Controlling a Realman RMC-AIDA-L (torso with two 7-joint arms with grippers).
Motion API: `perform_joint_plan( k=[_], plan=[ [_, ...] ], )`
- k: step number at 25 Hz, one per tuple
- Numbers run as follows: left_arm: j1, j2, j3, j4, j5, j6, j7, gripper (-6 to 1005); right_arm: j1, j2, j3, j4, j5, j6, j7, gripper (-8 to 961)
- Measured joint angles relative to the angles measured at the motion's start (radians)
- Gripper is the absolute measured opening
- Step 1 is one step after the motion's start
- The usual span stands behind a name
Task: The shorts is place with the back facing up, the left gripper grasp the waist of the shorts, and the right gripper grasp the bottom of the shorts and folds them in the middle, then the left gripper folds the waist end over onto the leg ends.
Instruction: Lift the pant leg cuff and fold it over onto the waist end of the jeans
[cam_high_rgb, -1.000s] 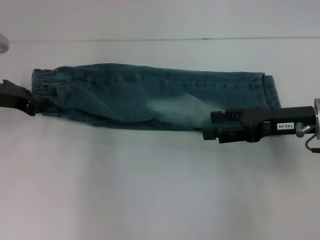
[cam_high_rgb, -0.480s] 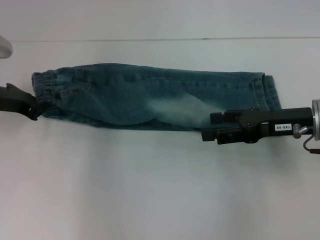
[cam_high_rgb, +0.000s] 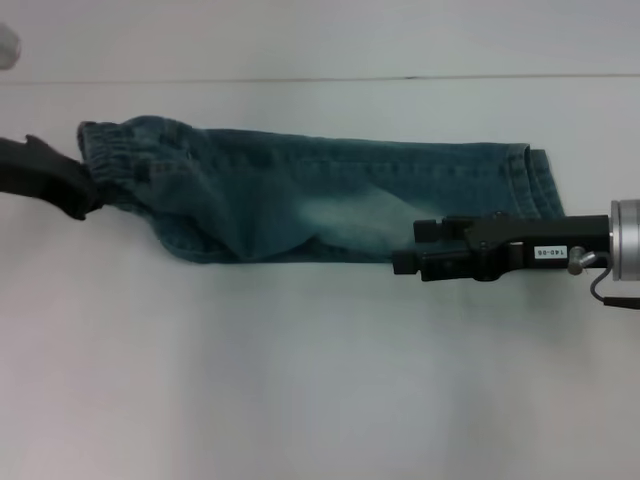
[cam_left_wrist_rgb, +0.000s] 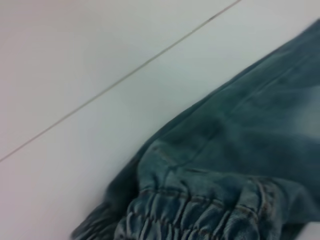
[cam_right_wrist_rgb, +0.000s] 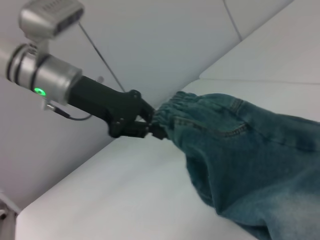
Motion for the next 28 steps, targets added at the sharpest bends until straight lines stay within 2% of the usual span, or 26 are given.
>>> perform_joint_plan(
  k=[2,7,10,13,18,23,28],
  plan=[
    [-0.047,0.004,0.001,0.055,0.004,0.120,-0.048,93,0.000,0.008,0.008,0.000,0.002,0.018,-0.008,896],
    [-0.087,0.008,-0.002,0.109,0.001,0.191,-0.084,92,-0.012,0.041,0.084,0.011,0.046,0.108,-0.035,894],
    [-0.121,0.015,-0.001,0.131,0.001,0.228,-0.108,90,-0.026,0.051,0.103,0.072,0.129,0.166,-0.112,800],
    [-0.153,0.021,-0.003,0.133,-0.001,0.253,-0.117,89,-0.027,0.053,0.104,0.175,0.237,0.244,-0.228,706],
    [-0.201,0.021,-0.003,0.135,-0.002,0.282,-0.119,89,-0.011,0.060,0.105,0.368,0.460,0.390,-0.508,483],
    [-0.247,0.020,-0.004,0.149,-0.003,0.317,-0.136,89,0.023,0.069,0.111,0.503,0.667,0.421,-0.720,235],
    [-0.279,0.020,-0.004,0.173,-0.017,0.344,-0.167,90,0.078,0.072,0.174,0.588,0.739,0.444,-0.883,144]
  ],
)
